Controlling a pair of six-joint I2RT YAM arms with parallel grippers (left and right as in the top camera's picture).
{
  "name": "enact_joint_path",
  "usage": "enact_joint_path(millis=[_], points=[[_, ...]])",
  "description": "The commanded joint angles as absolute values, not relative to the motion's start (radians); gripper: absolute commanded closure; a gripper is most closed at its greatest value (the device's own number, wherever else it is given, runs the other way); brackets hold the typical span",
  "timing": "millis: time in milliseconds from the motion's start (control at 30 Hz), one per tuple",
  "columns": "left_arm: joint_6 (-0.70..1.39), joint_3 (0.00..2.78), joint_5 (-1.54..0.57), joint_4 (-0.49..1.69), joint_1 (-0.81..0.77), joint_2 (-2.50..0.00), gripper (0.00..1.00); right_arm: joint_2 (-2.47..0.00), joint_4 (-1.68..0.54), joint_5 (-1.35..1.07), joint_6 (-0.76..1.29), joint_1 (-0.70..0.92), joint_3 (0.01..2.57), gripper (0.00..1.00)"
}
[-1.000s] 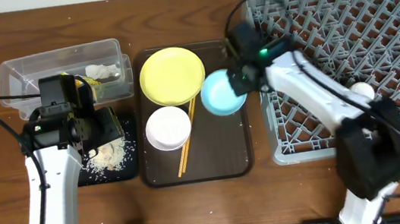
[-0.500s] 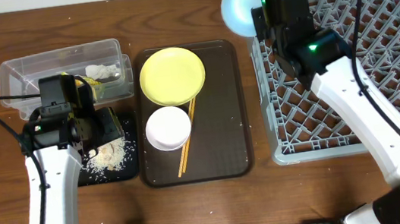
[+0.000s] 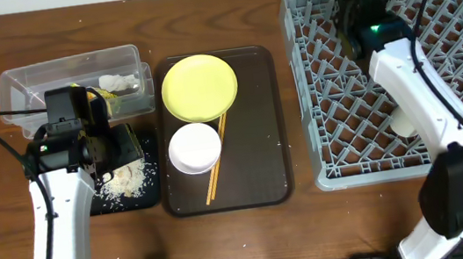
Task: Sort waste into correct bins and load items into the dishwasher rack
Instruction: 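Carry the light-blue bowl into the back of the dish rack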
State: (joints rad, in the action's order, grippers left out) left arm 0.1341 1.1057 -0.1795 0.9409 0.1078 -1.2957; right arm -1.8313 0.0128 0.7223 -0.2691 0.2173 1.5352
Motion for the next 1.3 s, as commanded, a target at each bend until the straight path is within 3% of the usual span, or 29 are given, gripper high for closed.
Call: enact_joint_path(millis=[0,567,1100,1267], points=[[0.144,1.107,-0.171,0.945,0.111,-1.293,0.43,-1.902,0.082,0.699,-0.405,0.216,1.537,0.99],[0.144,1.107,-0.171,0.945,0.111,-1.293,0.43,-2.08,0.14,0.729,-0.452,0.253,1.537,0.99],[0.144,1.107,-0.171,0.945,0.111,-1.293,0.43,-2.075,-0.209,0.764,-0.218,0.304,1.537,0.99],[0.144,1.107,-0.171,0.945,0.111,-1.293,0.43,-2.041,-0.332,0.755,-0.036,0.323,1.537,0.99]])
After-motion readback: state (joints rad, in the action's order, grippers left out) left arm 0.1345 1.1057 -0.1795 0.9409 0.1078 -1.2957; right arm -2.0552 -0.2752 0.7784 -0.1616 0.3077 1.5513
